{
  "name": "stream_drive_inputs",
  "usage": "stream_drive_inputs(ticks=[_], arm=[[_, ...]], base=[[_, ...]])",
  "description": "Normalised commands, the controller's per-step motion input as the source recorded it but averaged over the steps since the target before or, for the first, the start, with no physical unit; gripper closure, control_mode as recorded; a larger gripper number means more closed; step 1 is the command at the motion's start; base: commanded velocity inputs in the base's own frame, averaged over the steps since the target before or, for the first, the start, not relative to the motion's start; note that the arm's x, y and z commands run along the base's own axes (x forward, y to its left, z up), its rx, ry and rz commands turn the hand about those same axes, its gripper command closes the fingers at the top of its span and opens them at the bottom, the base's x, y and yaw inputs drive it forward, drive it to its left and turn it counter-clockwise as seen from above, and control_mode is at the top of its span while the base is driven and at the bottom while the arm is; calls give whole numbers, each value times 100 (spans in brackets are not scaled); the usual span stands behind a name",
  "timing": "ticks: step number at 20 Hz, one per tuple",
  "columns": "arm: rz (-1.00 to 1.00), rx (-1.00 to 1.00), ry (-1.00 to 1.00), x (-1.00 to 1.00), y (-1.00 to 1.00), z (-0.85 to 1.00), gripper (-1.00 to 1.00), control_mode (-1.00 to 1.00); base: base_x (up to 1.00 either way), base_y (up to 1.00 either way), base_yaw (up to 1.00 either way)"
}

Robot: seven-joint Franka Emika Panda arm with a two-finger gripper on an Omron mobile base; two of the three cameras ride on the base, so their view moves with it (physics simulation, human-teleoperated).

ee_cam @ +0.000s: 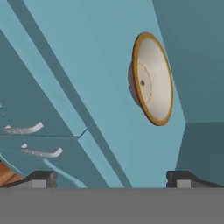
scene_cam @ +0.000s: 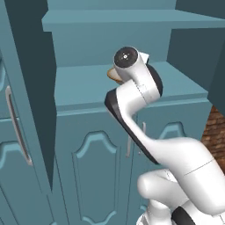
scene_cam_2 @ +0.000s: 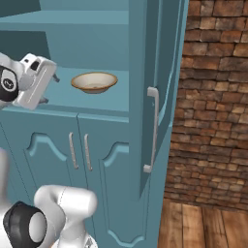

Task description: Retrieve the bowl from the cabinet, then place the raw meat into the bowl to avoid contamination.

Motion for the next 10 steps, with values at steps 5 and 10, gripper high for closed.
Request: stream_drive_inputs(ticks=[5,10], arm=[[5,-2,5,40,-2,-12,-100,-100],[1,0,2,39,0,-15,-100,-100]], base=[[0,0,0],[0,0,0]])
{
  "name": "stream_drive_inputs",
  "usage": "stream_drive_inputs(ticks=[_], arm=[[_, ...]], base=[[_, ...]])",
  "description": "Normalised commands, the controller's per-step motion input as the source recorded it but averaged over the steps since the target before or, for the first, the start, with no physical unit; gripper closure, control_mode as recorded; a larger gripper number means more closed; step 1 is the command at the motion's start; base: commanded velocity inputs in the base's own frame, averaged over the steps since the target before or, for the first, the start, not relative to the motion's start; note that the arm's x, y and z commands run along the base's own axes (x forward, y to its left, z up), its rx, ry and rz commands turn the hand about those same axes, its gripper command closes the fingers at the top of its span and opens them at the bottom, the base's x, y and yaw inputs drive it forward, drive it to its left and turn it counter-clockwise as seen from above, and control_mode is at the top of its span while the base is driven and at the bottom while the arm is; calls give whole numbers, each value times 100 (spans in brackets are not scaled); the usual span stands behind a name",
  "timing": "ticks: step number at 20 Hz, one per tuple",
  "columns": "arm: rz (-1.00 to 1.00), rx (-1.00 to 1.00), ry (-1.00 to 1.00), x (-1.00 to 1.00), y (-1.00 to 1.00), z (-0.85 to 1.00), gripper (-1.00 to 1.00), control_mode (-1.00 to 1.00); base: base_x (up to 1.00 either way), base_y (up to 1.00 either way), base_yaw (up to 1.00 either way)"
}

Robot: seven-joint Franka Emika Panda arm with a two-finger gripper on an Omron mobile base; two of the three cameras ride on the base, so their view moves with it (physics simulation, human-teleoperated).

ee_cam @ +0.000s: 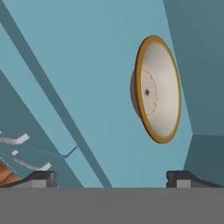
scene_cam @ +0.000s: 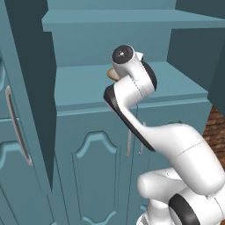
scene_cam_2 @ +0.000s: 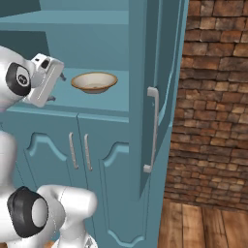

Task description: Retrieve the bowl from the cabinet, then place the raw meat into the bowl to avoid contamination.

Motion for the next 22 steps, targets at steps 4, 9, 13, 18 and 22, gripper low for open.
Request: stream_drive_inputs(ticks=[4,9,13,18,22], arm=[[1,0,2,43,0,-18,-100,-100],[1,0,1,49,0,-14,-100,-100],[1,0,1,51,0,-11,-100,-100],[1,0,2,52,0,-12,-100,-100],[1,0,2,51,0,-12,-100,-100]], base=[[0,0,0],[0,0,0],[0,0,0],[0,0,0],[0,0,0]])
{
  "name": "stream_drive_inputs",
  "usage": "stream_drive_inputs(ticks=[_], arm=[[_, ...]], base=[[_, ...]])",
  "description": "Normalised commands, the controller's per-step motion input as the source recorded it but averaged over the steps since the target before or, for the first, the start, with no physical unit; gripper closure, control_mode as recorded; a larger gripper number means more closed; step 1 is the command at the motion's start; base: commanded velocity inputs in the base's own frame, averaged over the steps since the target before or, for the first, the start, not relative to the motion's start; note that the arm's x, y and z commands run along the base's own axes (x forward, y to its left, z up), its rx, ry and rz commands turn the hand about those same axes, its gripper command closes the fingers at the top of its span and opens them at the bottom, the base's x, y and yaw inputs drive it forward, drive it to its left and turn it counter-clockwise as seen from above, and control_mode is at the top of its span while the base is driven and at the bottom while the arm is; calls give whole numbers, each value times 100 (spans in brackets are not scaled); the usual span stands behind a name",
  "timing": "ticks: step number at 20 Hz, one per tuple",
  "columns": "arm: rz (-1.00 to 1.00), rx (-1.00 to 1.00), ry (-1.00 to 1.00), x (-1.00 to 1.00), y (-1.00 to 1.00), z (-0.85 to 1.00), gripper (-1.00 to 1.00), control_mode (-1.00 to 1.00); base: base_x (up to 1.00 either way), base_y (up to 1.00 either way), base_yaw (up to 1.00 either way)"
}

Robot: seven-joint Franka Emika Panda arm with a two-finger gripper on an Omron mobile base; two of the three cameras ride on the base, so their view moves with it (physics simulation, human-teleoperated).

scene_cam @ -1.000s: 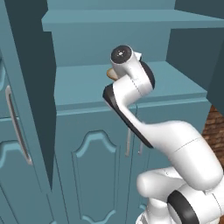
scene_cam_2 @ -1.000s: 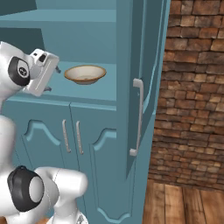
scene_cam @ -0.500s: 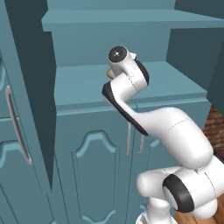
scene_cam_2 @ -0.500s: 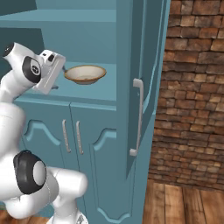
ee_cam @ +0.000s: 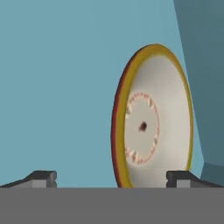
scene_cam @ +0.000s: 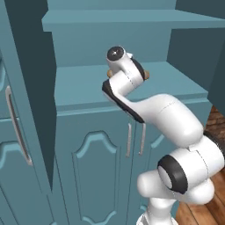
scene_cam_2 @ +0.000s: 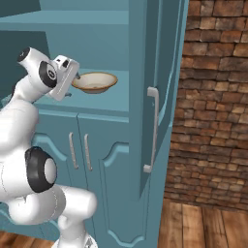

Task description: Retrieve the bowl from the cabinet, then place the raw meat into the bowl to avoid contamination.

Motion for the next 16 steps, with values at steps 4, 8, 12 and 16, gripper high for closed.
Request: stream_drive_inputs(ticks=[4,8,12,16], arm=[[1,0,4,53,0,-14,-100,-100],[1,0,4,57,0,-11,-100,-100],[2,0,0,44,0,-4,-100,-100],[2,0,3,19,0,-13,-100,-100]], base=[[0,0,0],[0,0,0],[0,0,0],[0,0,0]])
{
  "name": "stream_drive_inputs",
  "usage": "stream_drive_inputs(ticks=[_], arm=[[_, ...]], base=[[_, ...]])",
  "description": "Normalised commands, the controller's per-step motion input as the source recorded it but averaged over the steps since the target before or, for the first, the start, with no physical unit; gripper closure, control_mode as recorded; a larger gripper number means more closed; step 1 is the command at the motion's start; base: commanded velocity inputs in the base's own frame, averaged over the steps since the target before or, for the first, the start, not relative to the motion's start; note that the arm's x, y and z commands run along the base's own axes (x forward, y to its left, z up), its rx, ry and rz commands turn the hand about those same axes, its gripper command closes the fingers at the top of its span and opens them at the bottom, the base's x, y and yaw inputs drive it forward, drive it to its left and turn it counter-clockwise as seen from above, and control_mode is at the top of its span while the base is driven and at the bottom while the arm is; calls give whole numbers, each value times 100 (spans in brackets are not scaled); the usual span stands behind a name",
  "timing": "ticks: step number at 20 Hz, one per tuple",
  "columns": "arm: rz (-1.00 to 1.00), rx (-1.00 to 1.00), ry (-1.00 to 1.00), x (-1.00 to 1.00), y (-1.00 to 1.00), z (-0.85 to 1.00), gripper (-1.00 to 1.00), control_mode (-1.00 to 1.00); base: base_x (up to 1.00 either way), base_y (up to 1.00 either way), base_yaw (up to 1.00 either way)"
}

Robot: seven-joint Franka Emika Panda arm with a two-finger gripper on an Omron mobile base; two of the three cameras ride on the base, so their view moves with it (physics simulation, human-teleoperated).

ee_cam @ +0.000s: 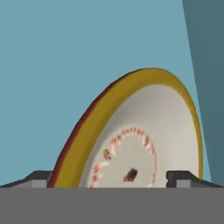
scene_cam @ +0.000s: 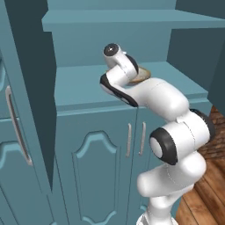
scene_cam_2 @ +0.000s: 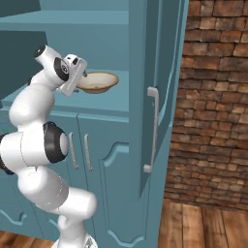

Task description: Retrieve the bowl from the cabinet, then place the raw meat into the bowl to avoid contamination.

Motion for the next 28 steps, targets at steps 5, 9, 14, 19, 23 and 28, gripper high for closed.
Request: stream_drive_inputs(ticks=[5,9,14,19,23,28], arm=[[0,0,7,14,9,-24,100,-100],[0,0,2,16,5,-12,100,-100],[0,0,0,19,7,0,100,-100],[-4,-3,1,3,19,1,100,-100],[-12,-1,-2,-37,23,17,100,-100],[-10,0,-7,-67,22,19,100,-100]], base=[[0,0,0],[0,0,0],[0,0,0],[0,0,0],[0,0,0],[0,0,0]])
